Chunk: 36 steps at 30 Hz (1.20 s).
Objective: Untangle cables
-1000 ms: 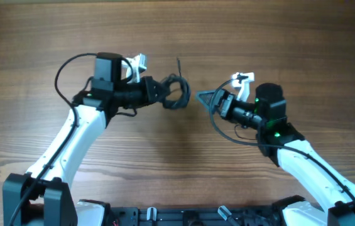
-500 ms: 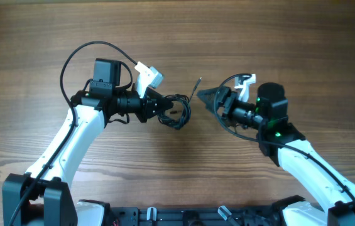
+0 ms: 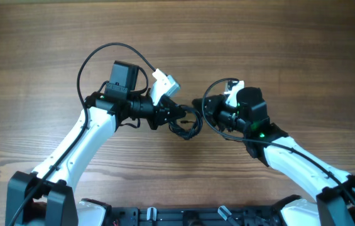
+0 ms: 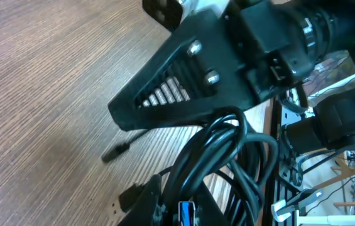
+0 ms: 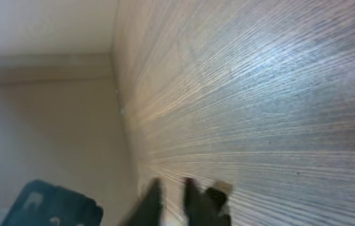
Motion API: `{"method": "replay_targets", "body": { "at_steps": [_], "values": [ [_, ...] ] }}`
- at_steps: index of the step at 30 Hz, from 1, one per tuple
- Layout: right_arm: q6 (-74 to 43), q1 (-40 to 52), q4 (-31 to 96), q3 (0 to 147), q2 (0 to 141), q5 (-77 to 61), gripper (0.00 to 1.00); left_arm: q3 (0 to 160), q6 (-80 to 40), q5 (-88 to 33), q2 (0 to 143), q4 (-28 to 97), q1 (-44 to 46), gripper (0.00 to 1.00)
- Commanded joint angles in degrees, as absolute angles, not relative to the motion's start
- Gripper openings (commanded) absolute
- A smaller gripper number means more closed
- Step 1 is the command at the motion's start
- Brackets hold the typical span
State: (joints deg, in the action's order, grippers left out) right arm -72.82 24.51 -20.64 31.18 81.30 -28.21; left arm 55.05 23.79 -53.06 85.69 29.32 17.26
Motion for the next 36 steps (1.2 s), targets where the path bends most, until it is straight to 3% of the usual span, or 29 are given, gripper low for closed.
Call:
{"method": "replay_targets", "body": {
  "at_steps": [1, 4, 9, 16, 18, 21, 22, 23, 28, 33, 36],
  "values": [
    [-73.8, 24.9, -21.5, 31.5, 82.4, -29.7, 0.04, 55.5, 25.3, -54.8, 85.1, 28.3, 16.9, 0.04],
    [-73.5, 24.9, -21.6, 31.5, 82.4, -33.4, 0.04, 55.5, 24.2, -54.6, 85.1, 26.9, 16.5, 0.04],
    [-73.5, 25.0, -25.8, 31.5, 82.4, -40.4, 0.04, 55.5, 10.3, -54.2, 85.1, 20.1, 16.3, 0.04],
    [-73.7, 25.7, -32.2, 31.5, 82.4, -42.7, 0.06, 55.5, 7.6, -47.7, 85.5, 19.9, 18.5, 0.04],
    [-73.0, 25.7, -32.0, 31.5, 82.4, -42.3, 0.19, 55.5, 4.3, -42.8, 85.5, 19.7, 18.4, 0.04],
    [-64.9, 25.3, -31.4, 31.5, 82.4, -39.3, 0.50, 55.5, -3.6, -37.8, 85.5, 18.8, 16.8, 0.04],
    [-63.3, 25.1, -30.7, 31.5, 82.4, -38.1, 0.64, 55.5, -5.8, -37.8, 85.5, 18.5, 16.1, 0.04],
    [-59.9, 24.4, -28.3, 31.5, 82.4, -35.6, 1.00, 55.5, -10.1, -37.8, 85.5, 17.9, 14.7, 0.04],
    [-46.4, 18.5, -21.0, 31.5, 81.9, -34.5, 1.00, 55.5, -26.4, -37.8, 85.5, 18.2, 9.5, 0.04],
    [-43.5, 16.4, -27.9, 31.5, 80.4, -49.0, 0.98, 55.5, -27.5, -37.8, 85.5, 19.1, 9.0, 0.04],
    [-43.2, 18.6, -31.8, 31.5, 80.4, -53.9, 0.88, 55.5, -27.4, -37.8, 85.5, 19.5, 10.0, 0.04]
  ]
}}
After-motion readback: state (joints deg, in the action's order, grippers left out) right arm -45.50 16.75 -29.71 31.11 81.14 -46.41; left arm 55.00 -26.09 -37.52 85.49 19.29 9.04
